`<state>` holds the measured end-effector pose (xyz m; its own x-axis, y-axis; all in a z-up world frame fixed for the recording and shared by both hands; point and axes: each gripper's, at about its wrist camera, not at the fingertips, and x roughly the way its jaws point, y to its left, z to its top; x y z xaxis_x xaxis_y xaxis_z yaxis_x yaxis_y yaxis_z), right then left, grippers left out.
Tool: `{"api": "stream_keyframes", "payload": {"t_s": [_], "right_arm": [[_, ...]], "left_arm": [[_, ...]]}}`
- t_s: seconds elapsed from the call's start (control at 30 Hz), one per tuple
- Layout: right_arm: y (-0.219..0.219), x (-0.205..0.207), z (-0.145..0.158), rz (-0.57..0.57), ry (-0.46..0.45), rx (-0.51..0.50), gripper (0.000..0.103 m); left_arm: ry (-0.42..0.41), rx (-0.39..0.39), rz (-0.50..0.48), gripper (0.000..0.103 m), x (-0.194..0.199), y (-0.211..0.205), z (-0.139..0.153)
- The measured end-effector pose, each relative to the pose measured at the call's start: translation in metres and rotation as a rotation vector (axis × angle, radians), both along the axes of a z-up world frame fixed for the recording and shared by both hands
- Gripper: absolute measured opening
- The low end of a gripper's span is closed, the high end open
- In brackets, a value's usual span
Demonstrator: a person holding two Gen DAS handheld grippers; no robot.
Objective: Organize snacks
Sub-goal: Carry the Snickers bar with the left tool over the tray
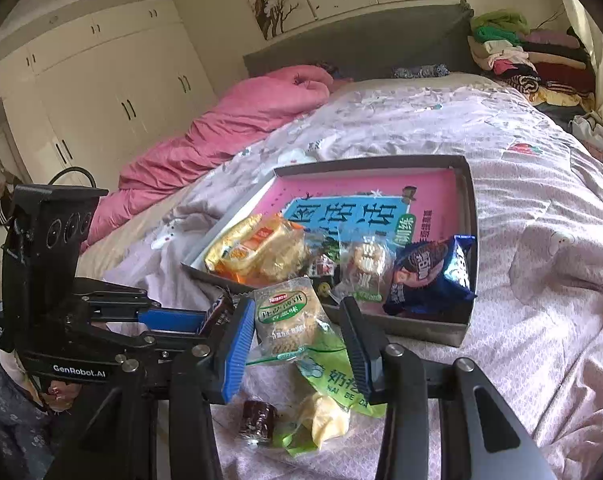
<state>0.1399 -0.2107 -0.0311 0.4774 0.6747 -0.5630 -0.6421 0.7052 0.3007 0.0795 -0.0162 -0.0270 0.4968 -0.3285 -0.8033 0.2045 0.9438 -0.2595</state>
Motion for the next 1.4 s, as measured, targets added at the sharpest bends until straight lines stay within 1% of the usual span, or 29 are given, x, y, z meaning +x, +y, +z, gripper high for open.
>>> {"api": "stream_keyframes", "payload": {"t_s": [0.17,0.47,0.7,1.13,1.4], "right_arm": [[-0.002,0.003,0.005,-0.017,-0.011,0.023,0.044],[-0.011,0.011,0.015,-0.072,-0.030,0.078,0.044],[-0.012,0.014,0.018,-0.090,-0.038,0.086,0.044],[-0.019,0.020,0.022,-0.142,-0.053,0.103,0.044],[-0.026,0.027,0.024,-0.186,-0.060,0.109,0.044]], "left_arm": [[-0.017,-0.013,0.039,0.029,0.001,0.011,0.008],[-0.071,-0.015,0.108,0.029,0.005,0.031,0.024],[-0.094,-0.016,0.151,0.029,0.010,0.040,0.030],[-0.113,-0.013,0.179,0.029,0.023,0.040,0.034],[-0.111,-0.019,0.191,0.029,0.034,0.041,0.032]]}}
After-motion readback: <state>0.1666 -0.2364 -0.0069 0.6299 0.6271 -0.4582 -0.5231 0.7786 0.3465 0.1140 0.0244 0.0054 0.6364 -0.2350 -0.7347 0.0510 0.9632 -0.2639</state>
